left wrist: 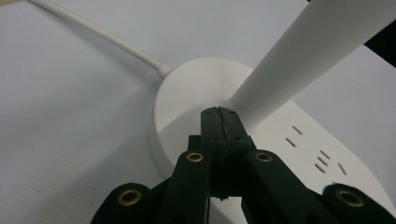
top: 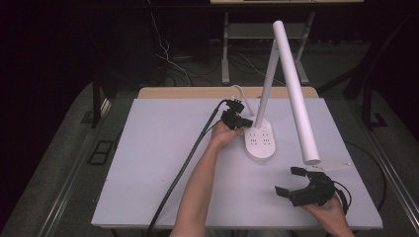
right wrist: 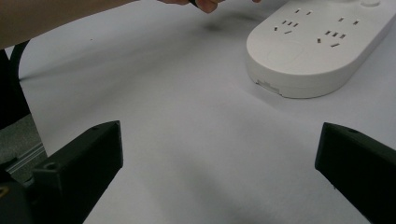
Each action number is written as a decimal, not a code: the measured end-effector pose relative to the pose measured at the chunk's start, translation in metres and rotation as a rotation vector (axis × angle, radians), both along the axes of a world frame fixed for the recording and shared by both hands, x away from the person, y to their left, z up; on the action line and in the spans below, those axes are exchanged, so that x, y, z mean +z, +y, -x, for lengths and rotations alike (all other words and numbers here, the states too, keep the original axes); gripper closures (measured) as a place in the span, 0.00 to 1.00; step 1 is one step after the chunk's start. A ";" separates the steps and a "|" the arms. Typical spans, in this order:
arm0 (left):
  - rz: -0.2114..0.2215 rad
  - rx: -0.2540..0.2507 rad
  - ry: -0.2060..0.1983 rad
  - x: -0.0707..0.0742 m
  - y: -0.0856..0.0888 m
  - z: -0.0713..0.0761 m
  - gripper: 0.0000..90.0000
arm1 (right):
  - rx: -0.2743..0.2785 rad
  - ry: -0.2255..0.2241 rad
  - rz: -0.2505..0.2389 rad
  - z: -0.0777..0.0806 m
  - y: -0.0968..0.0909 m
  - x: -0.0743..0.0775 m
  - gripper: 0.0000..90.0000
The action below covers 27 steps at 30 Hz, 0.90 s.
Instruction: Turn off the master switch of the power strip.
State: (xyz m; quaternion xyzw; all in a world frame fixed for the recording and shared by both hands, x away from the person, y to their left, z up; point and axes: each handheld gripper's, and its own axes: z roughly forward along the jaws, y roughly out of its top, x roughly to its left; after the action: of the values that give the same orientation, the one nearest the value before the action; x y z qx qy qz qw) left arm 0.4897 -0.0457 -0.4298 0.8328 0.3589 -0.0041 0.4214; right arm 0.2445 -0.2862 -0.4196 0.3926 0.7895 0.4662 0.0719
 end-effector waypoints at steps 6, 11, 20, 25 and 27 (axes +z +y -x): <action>0.018 0.005 0.018 -0.002 0.003 -0.001 1.00 | 0.003 0.001 0.002 0.001 0.001 0.000 0.00; 0.039 0.017 0.023 -0.004 0.005 0.000 1.00 | 0.005 -0.005 0.004 0.001 0.001 0.000 0.00; 0.052 0.035 0.030 -0.006 0.005 0.001 1.00 | 0.003 -0.006 0.004 0.001 0.001 0.000 0.00; 0.040 0.042 0.014 -0.005 0.004 0.003 1.00 | 0.003 -0.006 0.005 0.001 0.001 0.000 0.00; 0.104 0.070 0.013 -0.006 0.003 0.004 1.00 | 0.002 -0.003 0.001 0.001 0.001 0.000 0.00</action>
State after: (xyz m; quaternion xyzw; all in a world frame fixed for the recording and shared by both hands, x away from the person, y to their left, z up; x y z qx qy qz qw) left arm 0.4853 -0.0429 -0.4361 0.7967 0.3897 -0.0136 0.4617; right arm 0.2430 -0.2852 -0.4193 0.3911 0.7900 0.4665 0.0730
